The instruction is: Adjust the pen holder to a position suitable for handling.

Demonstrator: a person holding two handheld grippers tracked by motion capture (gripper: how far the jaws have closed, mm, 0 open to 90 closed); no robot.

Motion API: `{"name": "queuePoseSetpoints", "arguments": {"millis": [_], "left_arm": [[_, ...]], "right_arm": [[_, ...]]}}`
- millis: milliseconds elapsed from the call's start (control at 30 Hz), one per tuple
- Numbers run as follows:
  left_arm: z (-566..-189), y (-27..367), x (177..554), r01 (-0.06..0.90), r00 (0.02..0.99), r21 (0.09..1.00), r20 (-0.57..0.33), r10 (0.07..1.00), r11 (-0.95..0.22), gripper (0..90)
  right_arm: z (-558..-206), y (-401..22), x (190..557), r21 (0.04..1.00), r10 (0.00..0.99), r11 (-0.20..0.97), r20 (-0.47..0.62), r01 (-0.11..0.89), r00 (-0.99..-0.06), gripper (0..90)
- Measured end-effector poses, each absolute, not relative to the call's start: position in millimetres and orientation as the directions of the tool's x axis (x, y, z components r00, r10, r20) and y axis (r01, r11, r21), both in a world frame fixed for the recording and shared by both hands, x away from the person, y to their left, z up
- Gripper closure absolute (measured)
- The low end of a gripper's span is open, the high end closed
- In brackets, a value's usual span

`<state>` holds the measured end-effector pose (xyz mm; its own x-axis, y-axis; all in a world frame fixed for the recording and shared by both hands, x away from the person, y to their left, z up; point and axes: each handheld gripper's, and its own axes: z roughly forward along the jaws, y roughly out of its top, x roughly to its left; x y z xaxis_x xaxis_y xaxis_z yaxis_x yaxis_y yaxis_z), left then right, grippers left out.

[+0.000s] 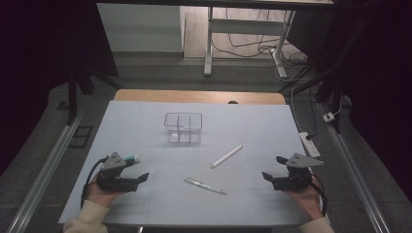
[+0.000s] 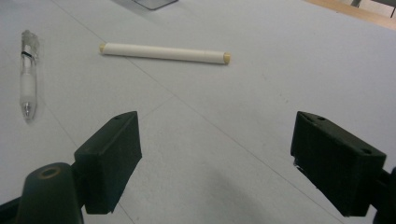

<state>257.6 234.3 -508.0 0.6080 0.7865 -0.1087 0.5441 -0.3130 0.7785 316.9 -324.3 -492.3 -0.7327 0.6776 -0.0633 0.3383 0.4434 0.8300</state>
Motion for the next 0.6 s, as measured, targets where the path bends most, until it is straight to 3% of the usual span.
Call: {"name": "queuePoseSetpoints", "arguments": {"millis": [600], "left_arm": [[-507.8,238.7,259.4,0.545,0.605,0.782,-0.117,0.788,-0.302,20.3]], "right_arm": [[-495.9,-320.5,316.6,0.835,0.665,0.442,-0.061,0.327,-0.744,17.9]]}}
